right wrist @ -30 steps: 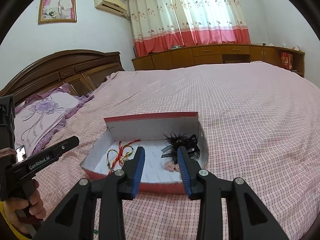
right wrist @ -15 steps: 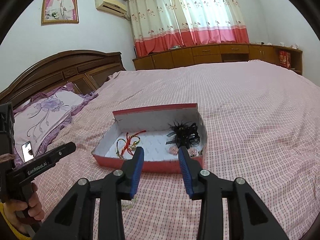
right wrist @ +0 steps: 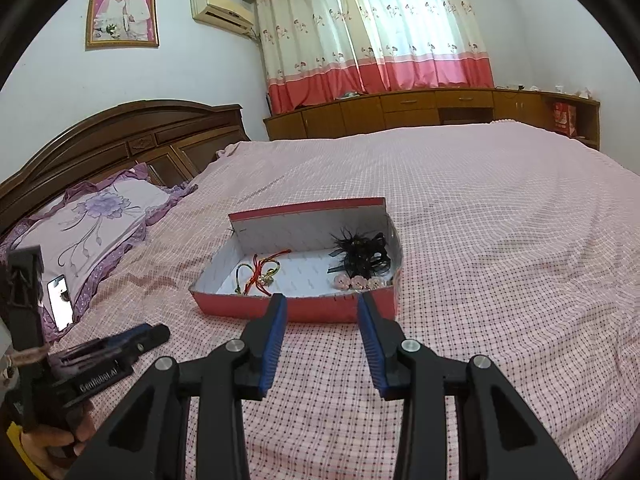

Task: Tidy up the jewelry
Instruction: 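Open both grippers to drop the earrings in the box, then withdraw, then grasp the last green-bead earring with the left gripper while the right grasps the jade bead bracelet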

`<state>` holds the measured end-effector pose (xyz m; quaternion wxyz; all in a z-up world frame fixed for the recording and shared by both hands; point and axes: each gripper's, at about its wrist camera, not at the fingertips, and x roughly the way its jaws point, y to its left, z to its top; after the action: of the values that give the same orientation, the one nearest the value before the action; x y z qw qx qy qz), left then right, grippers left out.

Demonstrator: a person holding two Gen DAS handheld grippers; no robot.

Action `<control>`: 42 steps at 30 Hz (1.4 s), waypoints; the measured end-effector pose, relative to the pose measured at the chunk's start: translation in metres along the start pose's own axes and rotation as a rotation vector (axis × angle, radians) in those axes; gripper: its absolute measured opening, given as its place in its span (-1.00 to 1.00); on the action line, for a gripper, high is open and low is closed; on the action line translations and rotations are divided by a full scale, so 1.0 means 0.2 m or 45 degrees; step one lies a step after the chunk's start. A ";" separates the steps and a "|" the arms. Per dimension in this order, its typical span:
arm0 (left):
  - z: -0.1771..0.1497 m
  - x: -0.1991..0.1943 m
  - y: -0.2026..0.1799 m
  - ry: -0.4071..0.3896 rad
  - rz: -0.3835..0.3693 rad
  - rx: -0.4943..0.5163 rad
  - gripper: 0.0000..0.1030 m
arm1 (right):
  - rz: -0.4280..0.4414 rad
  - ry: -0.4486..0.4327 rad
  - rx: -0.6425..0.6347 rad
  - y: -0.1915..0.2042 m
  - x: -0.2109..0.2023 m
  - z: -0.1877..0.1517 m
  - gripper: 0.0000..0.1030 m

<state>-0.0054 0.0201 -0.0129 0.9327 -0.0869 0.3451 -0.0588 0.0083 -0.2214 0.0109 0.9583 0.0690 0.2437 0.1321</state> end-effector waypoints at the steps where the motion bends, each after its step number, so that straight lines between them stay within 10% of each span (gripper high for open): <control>1: -0.01 0.01 -0.01 0.013 -0.002 0.002 -0.52 | -0.002 0.001 -0.002 0.00 -0.01 -0.01 -0.22; 19: -0.21 0.24 -0.11 0.226 -0.026 0.025 -0.54 | -0.033 0.017 0.073 -0.12 -0.03 -0.09 -0.21; 30: -0.24 0.29 -0.12 0.215 -0.024 0.041 -0.99 | -0.038 0.060 0.115 -0.16 0.02 -0.12 -0.21; 42: -0.15 0.17 -0.06 0.116 -0.063 0.011 -0.99 | -0.031 0.081 0.090 -0.10 0.04 -0.13 -0.21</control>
<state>-0.0004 -0.0017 -0.0535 0.9147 -0.0885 0.3846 -0.0874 0.0080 -0.2373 -0.0191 0.9486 0.0956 0.2794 0.1140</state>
